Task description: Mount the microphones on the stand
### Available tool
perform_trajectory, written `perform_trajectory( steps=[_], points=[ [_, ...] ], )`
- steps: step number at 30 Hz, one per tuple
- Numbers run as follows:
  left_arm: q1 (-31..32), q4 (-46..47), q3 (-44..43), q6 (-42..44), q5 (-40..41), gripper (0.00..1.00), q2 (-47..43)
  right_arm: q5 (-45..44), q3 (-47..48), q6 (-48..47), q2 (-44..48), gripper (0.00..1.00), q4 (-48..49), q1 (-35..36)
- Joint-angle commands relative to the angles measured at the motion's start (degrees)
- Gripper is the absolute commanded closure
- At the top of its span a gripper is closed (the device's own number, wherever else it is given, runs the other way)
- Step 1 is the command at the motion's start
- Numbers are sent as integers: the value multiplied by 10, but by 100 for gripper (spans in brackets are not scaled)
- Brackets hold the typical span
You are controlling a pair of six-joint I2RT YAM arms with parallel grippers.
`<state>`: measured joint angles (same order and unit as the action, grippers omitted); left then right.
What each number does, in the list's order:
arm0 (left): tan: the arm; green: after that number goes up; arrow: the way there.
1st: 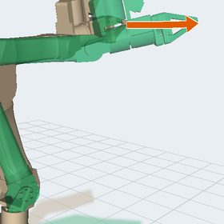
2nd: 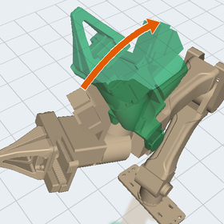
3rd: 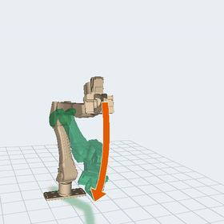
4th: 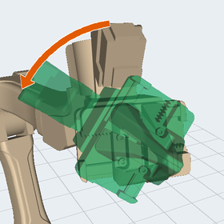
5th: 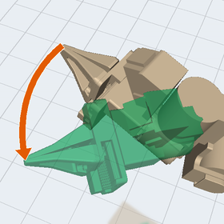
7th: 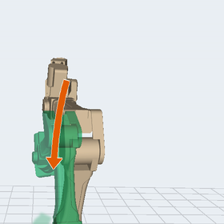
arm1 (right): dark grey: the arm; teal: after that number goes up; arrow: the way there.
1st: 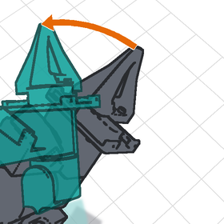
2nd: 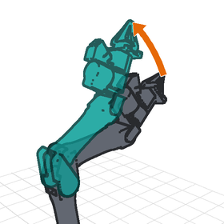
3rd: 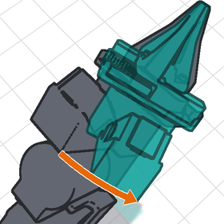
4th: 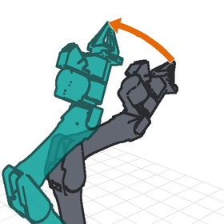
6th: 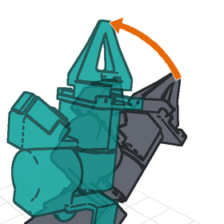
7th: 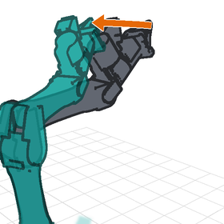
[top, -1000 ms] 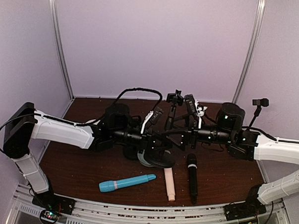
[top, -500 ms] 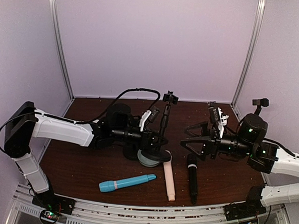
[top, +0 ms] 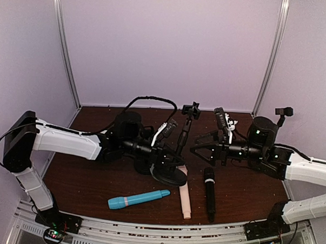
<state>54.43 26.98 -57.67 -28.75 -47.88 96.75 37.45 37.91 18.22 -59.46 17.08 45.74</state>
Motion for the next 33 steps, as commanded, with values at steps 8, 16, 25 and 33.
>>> perform_trajectory(
  steps=[8,16,25,33],
  points=[
    [8,53,-19,13,-48,100,-24,70,35,45,-84,42,139,-2],
    [8,34,-28,22,-41,100,-22,73,37,61,-109,60,172,-2],
    [15,-98,-40,80,220,100,-47,-151,56,53,-85,100,29,24],
    [66,-176,-73,133,499,100,-50,-458,104,142,-76,100,-95,118]
  ],
)
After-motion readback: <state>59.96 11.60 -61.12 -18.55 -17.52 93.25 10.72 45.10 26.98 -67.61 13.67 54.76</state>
